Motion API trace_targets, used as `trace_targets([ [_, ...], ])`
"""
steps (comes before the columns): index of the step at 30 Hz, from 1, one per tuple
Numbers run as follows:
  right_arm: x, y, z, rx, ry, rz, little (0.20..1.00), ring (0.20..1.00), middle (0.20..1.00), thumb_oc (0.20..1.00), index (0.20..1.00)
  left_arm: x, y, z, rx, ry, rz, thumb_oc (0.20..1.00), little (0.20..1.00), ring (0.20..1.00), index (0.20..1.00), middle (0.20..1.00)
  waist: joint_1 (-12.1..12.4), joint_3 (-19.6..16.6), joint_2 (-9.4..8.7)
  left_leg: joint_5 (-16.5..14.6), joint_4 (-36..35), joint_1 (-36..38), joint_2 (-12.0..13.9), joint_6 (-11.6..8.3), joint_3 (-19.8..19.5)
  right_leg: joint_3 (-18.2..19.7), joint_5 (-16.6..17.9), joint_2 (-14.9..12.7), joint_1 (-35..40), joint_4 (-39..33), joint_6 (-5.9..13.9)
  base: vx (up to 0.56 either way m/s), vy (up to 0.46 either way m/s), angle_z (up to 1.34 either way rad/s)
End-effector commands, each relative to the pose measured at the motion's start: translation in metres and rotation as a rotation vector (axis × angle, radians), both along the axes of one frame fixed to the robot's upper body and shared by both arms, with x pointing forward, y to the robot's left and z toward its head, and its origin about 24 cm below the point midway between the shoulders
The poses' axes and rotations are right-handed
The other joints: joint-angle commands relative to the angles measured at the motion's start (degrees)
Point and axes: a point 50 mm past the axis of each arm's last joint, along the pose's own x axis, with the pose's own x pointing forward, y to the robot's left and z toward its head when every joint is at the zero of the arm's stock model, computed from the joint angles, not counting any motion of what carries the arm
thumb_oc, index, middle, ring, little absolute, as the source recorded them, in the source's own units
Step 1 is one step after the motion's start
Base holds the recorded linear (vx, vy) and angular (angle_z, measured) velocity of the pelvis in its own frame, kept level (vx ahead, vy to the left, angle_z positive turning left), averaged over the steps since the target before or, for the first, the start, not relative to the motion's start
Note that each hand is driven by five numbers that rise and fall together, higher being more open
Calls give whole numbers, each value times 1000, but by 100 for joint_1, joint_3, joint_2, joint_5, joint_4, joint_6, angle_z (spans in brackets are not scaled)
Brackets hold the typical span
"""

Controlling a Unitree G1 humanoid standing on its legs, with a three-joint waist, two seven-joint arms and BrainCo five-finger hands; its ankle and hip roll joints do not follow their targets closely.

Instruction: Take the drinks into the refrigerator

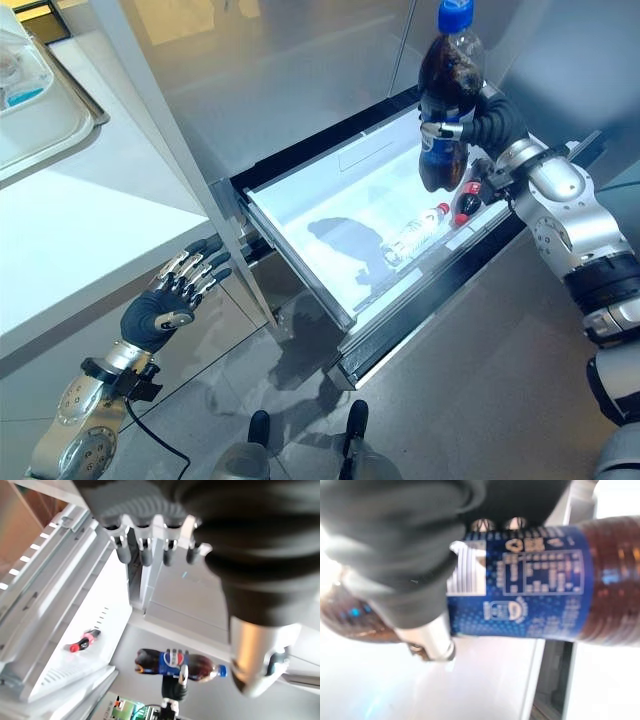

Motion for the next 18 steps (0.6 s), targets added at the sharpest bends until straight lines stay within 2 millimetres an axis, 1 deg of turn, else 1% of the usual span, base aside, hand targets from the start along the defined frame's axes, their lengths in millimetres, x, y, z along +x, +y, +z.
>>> trace_targets([
  [1,-21,7,96,76,-345,19,200,200,200,200,200,-6,-12,27,-12,-123,-79,1000,1000,1000,1000,1000,194,-56,27,-52,27,-272,-316,420,-469,-305,-648,-16,118,814,273,-40,-2,0],
  [3,-13,15,90,128,-326,33,200,200,200,200,200,-4,-13,28,-10,-129,-73,1000,1000,1000,1000,1000,218,28,24,-43,31,-331,-320,429,-466,-300,-628,-10,55,818,267,-42,-5,0],
  [5,-9,21,88,145,-317,42,200,200,200,200,200,-4,-13,30,-7,-139,-73,1000,1000,1000,1000,1000,242,82,25,-37,38,-374,-323,437,-467,-293,-622,-6,19,824,265,-32,-1,-2],
  [9,5,29,76,188,-264,31,200,200,200,200,200,-2,-15,35,3,-164,-73,1000,1000,1000,1000,1000,294,226,55,-3,53,-481,-323,440,-461,-284,-600,8,-103,854,254,-40,-1,-1],
  [10,9,31,71,180,-241,22,200,200,200,200,200,-2,-16,37,10,-175,-73,1000,1000,1000,1000,1000,308,263,65,11,59,-512,-322,440,-465,-278,-593,10,-128,861,253,-26,-1,-4],
  [11,9,31,71,179,-242,22,200,200,200,200,200,-2,-16,37,10,-175,-72,1000,1000,1000,1000,1000,306,261,62,12,59,-517,-322,440,-464,-276,-593,10,-135,864,253,-36,1,-2],
  [12,15,35,63,150,-204,11,200,200,200,200,200,-2,-17,38,15,-181,-73,1000,1000,1000,1000,1000,328,337,72,32,66,-560,-310,435,-459,-281,-586,13,-190,891,250,0,0,0],
  [13,15,36,63,150,-204,11,200,200,200,200,200,-2,-17,38,15,-182,-72,1000,1000,1000,1000,1000,327,337,72,33,66,-563,-310,435,-458,-279,-587,13,-195,895,250,-44,-9,2],
  [14,21,36,52,107,-158,-13,200,200,200,200,200,-3,-18,40,16,-189,-72,1000,1000,1000,1000,1000,343,427,74,50,76,-613,-306,435,-471,-280,-576,18,-253,932,243,-39,-17,0],
  [17,26,36,41,53,-118,-52,200,200,200,200,200,-3,-19,42,13,-202,-70,1000,1000,1000,1000,1000,358,569,86,76,115,-716,-302,433,-485,-294,-583,26,-357,1007,233,-39,-17,2],
  [18,30,34,34,29,-86,-71,200,200,200,200,200,-2,-20,43,12,-207,-69,1000,1000,1000,1000,1000,367,622,91,79,145,-759,-301,433,-489,-293,-581,23,-389,1026,227,-42,-17,5],
])
